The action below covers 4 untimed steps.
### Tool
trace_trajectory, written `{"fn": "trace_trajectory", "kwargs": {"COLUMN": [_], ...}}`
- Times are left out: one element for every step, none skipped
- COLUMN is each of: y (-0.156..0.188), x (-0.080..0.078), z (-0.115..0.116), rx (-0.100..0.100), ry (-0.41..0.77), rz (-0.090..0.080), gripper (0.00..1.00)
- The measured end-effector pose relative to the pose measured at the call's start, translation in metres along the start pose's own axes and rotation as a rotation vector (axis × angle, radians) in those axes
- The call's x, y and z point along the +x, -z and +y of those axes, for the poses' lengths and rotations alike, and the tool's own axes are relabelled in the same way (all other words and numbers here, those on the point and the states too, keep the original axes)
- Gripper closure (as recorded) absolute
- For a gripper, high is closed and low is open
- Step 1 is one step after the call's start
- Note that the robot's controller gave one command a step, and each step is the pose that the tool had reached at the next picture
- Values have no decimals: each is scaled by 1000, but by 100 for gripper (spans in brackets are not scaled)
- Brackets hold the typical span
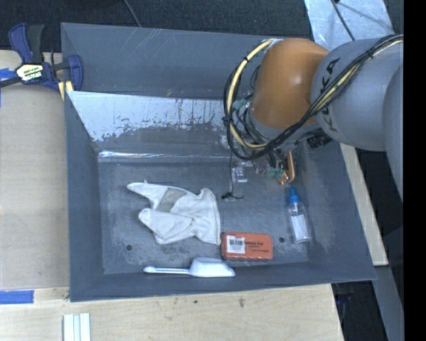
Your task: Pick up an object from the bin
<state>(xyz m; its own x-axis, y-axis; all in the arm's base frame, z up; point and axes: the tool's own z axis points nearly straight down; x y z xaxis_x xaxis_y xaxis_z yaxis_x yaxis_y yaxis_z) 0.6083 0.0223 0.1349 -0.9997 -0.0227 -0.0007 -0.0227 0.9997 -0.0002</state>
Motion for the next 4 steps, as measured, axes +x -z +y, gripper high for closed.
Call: {"fn": "trace_trajectory", "kwargs": {"y": [-12,-56,-63,-63], "x": [-2,1,32,32], "z": [66,77,95,95], "rx": [-1,-6,-2,-2], "ry": [-1,-20,-106,-105], "rz": [-6,-5,-2,-2], "gripper": [0,0,100,100]}}
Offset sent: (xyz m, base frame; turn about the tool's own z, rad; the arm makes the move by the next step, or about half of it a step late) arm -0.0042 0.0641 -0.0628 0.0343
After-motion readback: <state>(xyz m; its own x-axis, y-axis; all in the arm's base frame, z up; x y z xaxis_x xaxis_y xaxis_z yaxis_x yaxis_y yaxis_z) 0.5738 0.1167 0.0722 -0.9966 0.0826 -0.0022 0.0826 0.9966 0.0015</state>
